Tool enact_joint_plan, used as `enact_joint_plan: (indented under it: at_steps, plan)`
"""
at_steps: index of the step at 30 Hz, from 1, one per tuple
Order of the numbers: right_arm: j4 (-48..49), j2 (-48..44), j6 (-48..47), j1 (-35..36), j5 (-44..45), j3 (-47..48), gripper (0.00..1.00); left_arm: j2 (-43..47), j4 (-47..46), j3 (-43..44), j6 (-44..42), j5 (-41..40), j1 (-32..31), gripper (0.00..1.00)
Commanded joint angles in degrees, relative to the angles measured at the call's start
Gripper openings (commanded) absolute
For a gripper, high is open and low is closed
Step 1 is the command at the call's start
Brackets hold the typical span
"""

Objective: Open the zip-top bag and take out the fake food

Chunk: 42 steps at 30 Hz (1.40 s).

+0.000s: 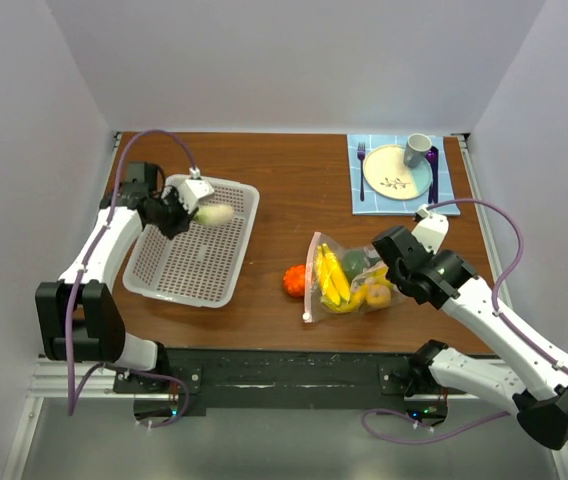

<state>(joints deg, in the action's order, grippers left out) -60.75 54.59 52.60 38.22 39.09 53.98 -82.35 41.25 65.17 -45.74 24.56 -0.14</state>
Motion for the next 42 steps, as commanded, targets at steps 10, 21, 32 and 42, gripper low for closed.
enact_joint_plan:
  at_steps: [10,21,32,42]
  plan:
    - [1.3,-1.9,-0.4,-0.2,-0.5,-0.7,0.00,6.3,-1.3,2.2,5.7,2.2,-7.0,1.00]
    - [0.4,-2.0,0.4,-0.2,-0.2,0.1,0.00,2.7,-1.8,7.9,22.9,26.2,-23.8,1.00]
    - [-1.1,-3.4,0.5,-0.3,0.8,0.3,0.00,-4.3,-9.9,0.8,21.1,4.4,-43.8,0.98]
    - [-1.0,-4.8,0.7,-0.5,1.0,-1.1,0.00,-6.8,-26.1,-7.6,17.4,0.7,-43.8,1.00]
